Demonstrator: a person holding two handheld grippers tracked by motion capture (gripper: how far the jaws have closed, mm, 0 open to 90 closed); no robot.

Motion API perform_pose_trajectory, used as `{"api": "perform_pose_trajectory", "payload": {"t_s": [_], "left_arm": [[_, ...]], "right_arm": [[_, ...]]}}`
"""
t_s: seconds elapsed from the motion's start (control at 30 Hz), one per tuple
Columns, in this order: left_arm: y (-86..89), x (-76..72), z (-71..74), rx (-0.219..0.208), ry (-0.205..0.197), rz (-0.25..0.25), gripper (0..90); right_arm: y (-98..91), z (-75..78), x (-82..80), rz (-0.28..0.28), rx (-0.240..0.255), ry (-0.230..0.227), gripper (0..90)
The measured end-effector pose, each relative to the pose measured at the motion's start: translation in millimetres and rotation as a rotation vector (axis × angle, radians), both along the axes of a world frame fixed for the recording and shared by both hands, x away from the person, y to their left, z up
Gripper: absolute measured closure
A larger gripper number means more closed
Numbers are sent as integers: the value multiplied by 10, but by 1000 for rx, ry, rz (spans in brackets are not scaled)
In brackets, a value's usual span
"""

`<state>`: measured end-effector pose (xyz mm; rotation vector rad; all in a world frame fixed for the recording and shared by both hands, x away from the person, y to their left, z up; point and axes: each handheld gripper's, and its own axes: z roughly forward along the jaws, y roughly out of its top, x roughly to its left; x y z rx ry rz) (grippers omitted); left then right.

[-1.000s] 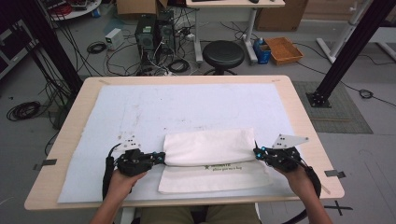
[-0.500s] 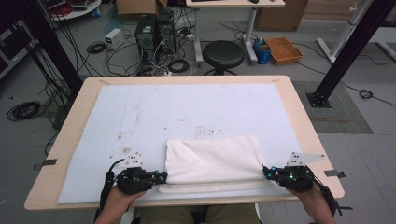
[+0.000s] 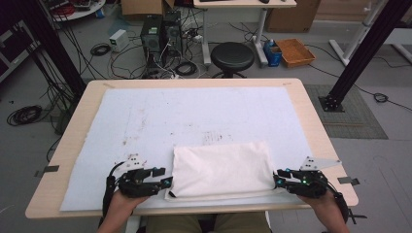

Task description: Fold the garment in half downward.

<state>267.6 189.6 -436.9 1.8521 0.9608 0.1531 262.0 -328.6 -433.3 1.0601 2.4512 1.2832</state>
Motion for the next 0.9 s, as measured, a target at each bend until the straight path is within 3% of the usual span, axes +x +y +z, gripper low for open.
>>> {"api": "perform_pose_trajectory", "payload": {"t_s": [0.03,0.13,0.2,0.27,0.3,0.37,0.47,0.53,0.57,0.6,0.63,0.83,0.9], "left_arm": [[10,77,1,10,-2,32,421],[27,369,14,39,-13,128,413],[31,581,2,38,-4,188,389],[10,789,-33,8,36,215,389],[-14,878,-52,-10,68,212,387],[-97,998,-91,-13,81,187,382],[-237,1074,-152,39,90,124,382],[-279,1064,-149,100,71,128,440],[-276,1069,-148,93,90,96,673],[-287,1067,-147,99,98,102,818],[-297,1067,-146,107,86,107,864],[-311,1246,-65,1,41,190,871],[-352,1334,-20,-13,18,209,871]], "right_arm": [[31,-12,27,-20,-10,-13,496],[79,19,192,-113,-27,-50,369],[133,57,390,-163,-35,-78,347],[207,60,613,-186,-45,-79,326],[253,47,729,-193,-48,-63,324],[334,0,902,-202,-72,-41,331],[394,-95,1107,-210,-128,4,415],[389,-127,1143,-166,-108,35,629],[394,-121,1128,-119,-94,29,776],[409,-109,1104,-89,-96,17,864],[417,-96,1085,-87,-104,6,875],[312,-37,1119,-188,-84,-52,883],[295,-21,1170,-221,-82,-79,883]]}}
